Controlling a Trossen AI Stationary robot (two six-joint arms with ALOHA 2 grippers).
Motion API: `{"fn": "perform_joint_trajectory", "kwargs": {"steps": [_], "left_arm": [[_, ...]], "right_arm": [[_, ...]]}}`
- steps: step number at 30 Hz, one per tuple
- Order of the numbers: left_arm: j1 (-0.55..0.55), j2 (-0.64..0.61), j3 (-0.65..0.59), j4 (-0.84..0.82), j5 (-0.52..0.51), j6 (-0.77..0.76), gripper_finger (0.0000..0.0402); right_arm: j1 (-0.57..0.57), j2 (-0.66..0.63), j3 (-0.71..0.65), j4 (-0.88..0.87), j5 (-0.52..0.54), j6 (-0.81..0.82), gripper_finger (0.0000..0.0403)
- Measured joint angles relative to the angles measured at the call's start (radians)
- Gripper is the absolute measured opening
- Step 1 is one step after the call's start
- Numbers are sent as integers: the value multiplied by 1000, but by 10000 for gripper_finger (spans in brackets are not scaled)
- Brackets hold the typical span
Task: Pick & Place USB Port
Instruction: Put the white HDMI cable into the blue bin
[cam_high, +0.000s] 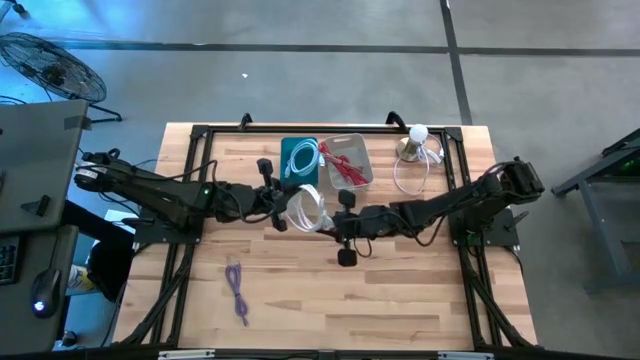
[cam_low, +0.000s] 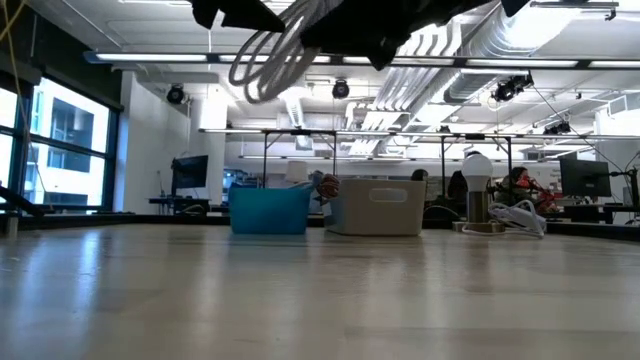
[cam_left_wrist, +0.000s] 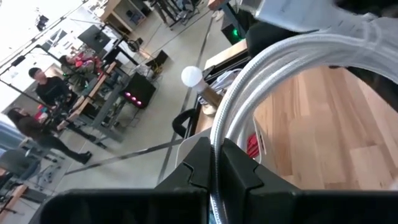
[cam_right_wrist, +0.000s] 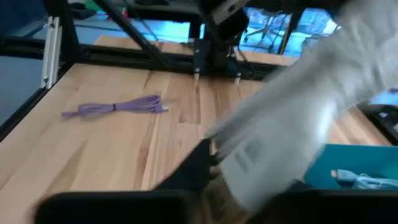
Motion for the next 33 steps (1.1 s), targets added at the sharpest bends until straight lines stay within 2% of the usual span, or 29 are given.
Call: {"fn": "perform_joint_trajectory", "kwargs": {"steps": [2, 12, 14, 20, 28, 33], "left_arm": [[0, 0, 0, 1, 3, 0, 8], [0, 0, 0, -23, 35, -31, 10], [1, 0, 0, -28, 59, -48, 22], [1, 0, 1, 16, 233, -50, 75], [-1, -62, 1, -67, 354, -73, 130], [-2, -112, 2, -166, 377, -129, 147]], "right_arm": [[-9, 0, 0, -10, -24, 0, 16], [-3, 0, 0, -39, 35, 12, 13], [-1, 0, 0, -45, 40, 9, 13], [0, 0, 0, -75, 52, 5, 10], [5, 0, 0, -85, 64, 5, 10], [11, 0, 0, -86, 70, -6, 10]]}}
